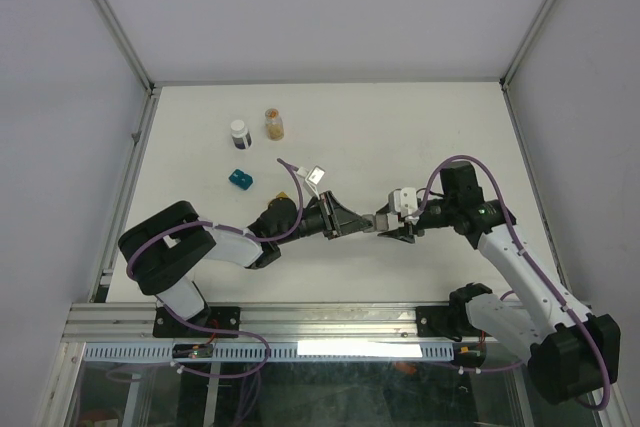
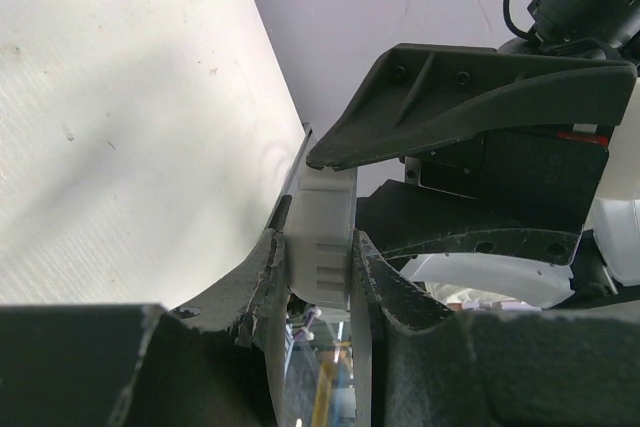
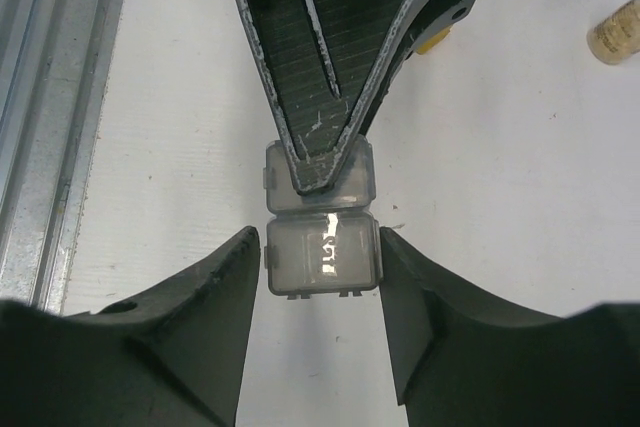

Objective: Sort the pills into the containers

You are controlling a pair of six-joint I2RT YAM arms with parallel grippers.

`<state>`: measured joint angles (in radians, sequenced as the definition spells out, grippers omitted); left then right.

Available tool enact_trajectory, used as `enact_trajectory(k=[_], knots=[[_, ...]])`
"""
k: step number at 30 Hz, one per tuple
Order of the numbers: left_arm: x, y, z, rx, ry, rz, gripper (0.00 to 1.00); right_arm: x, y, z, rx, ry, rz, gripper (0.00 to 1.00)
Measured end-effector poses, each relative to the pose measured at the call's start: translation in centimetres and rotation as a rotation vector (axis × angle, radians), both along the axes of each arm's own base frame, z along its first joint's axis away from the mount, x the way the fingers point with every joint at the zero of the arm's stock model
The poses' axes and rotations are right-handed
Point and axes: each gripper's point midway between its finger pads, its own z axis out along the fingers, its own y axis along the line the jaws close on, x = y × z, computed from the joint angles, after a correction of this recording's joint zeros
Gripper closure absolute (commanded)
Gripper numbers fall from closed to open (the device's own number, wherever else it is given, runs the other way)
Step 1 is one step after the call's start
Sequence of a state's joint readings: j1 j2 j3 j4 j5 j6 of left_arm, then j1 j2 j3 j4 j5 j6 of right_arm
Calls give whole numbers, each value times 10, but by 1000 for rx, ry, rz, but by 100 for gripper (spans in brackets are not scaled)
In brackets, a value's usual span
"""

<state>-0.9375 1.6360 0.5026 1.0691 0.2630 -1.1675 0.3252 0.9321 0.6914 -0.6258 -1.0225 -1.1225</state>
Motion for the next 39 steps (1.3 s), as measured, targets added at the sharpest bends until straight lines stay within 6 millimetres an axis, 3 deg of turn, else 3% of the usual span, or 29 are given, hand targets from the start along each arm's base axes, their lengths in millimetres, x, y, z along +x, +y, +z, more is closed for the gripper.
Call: enact_trajectory(k=[16, 22, 26, 29, 31, 39], knots=[[-1, 0, -2, 10, -5, -7, 100, 0, -1, -1, -3, 40, -29, 75], [-3, -1, -7, 37, -23, -24, 100, -2, -1, -3, -5, 123, -67, 77], [-3, -1, -12, 64, -29, -28, 100, -2, -1, -8, -9, 202, -101, 71], [-2, -2, -13, 77, -39, -28, 100, 0, -2, -8, -5, 251, -132, 54], [-2, -2, -12, 80, -45, -28, 100, 1, -3, -6, 4, 274, -151, 48], [-3, -1, -27, 145, -56, -38, 100, 14, -8, 6, 44, 313, -251, 39]])
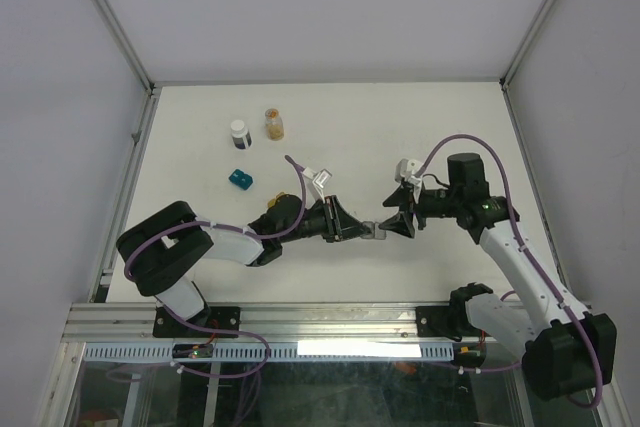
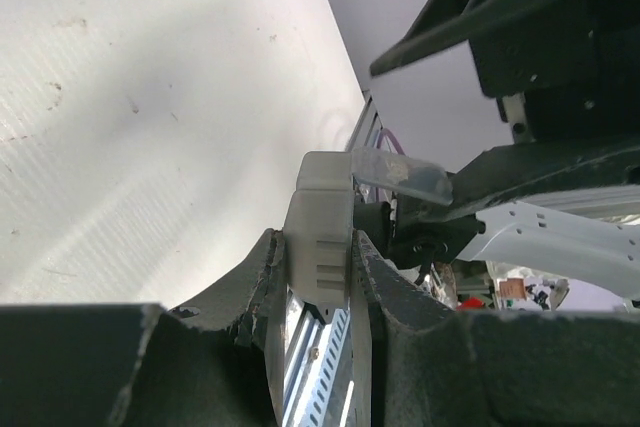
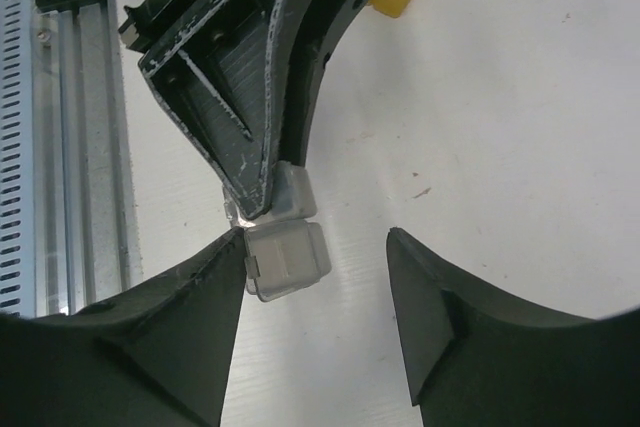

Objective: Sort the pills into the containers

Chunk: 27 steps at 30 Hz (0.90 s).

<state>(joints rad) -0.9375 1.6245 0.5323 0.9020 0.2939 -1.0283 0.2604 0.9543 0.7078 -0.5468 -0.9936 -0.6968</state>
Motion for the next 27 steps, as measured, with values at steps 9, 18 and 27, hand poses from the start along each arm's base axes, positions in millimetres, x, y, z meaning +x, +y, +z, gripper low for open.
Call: enact_trajectory(k=[9, 18, 27], knots=[[-4, 0, -4, 15, -5, -23, 100, 25, -7, 8, -9, -13, -136, 48], [-5, 1, -5, 23, -15, -33, 100, 41, -12, 4, -32, 5, -227, 59], [-9, 1, -6, 27, -34, -56, 100, 34, -8, -21, -88, 71, -175, 59]])
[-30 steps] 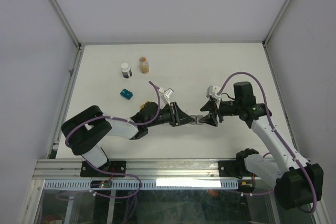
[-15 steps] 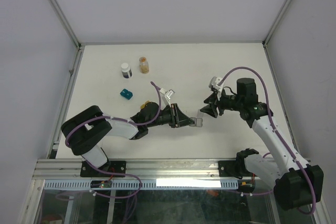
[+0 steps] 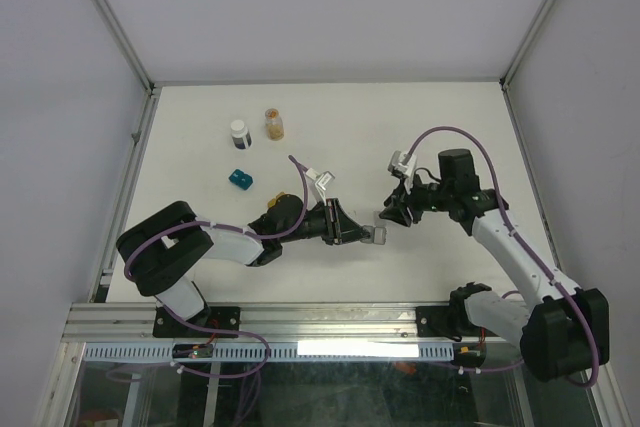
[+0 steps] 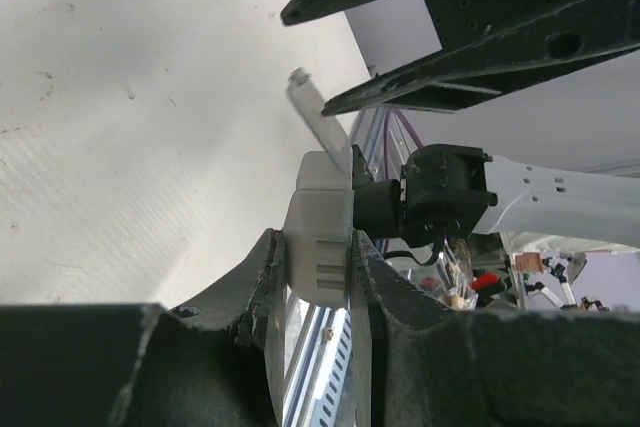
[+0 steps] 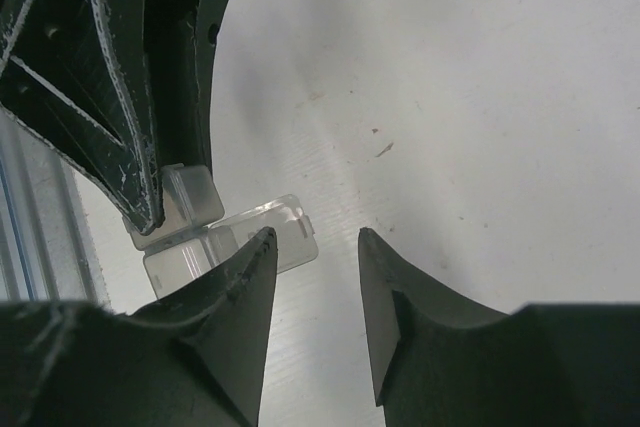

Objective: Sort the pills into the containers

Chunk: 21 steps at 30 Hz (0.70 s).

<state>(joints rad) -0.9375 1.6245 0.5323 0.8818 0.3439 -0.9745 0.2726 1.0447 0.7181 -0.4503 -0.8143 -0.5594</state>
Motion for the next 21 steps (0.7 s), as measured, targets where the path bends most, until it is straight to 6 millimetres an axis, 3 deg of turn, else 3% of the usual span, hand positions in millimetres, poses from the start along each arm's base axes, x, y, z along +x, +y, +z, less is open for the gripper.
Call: enact_trajectory(k=[10, 18, 21], knots=[[0, 0, -1, 7, -26, -7, 100, -4, 1, -18, -63, 43, 30, 57], [2, 1, -7, 22, -38, -6, 100, 1, -3, -2, -31, 54, 13, 29], [7, 3, -18, 43, -23, 3, 100, 3, -7, 6, -10, 38, 0, 25]])
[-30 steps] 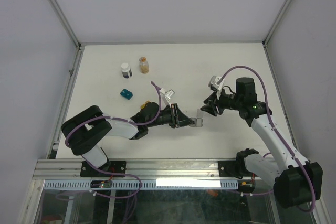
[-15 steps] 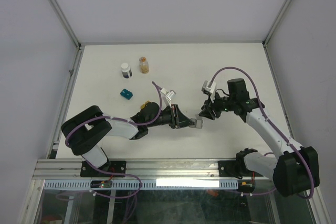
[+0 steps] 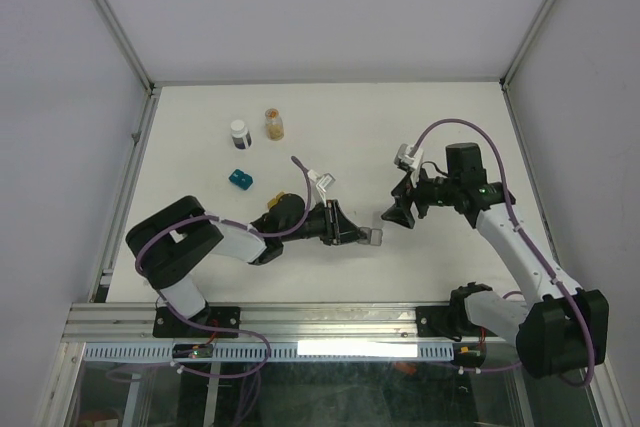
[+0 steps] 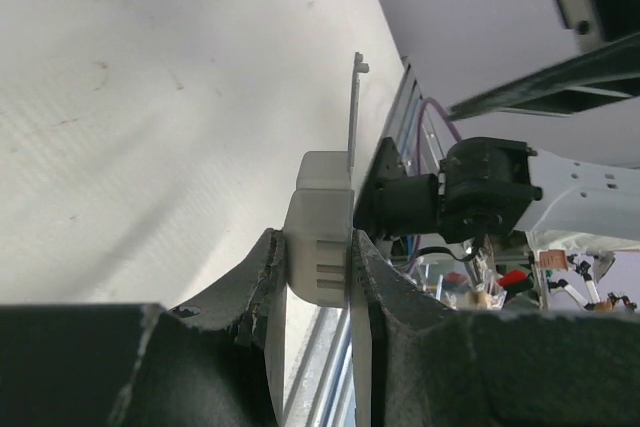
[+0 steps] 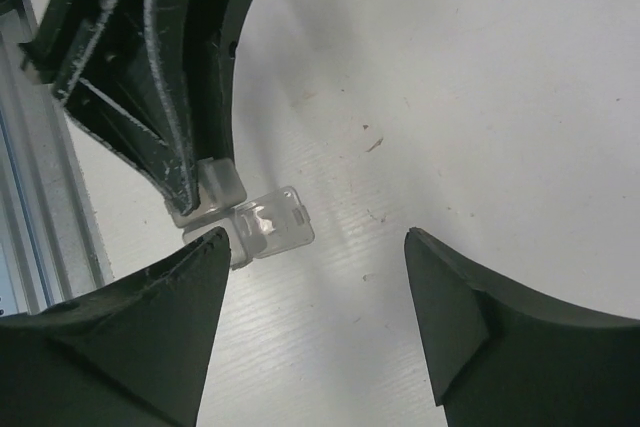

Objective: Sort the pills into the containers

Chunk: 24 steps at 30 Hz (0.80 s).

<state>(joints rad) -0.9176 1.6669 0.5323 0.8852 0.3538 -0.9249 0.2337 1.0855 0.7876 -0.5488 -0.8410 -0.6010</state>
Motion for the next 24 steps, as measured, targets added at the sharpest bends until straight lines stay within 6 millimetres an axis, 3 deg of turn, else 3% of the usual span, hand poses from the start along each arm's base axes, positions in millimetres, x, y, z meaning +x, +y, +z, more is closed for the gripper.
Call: enact_trajectory(k=[14, 24], knots=[[49, 26, -60, 120, 98, 71, 99, 2, -8, 7, 0, -30, -29, 25], [71, 27, -74, 173, 114, 81, 60, 4, -10, 6, -11, -37, -36, 25]])
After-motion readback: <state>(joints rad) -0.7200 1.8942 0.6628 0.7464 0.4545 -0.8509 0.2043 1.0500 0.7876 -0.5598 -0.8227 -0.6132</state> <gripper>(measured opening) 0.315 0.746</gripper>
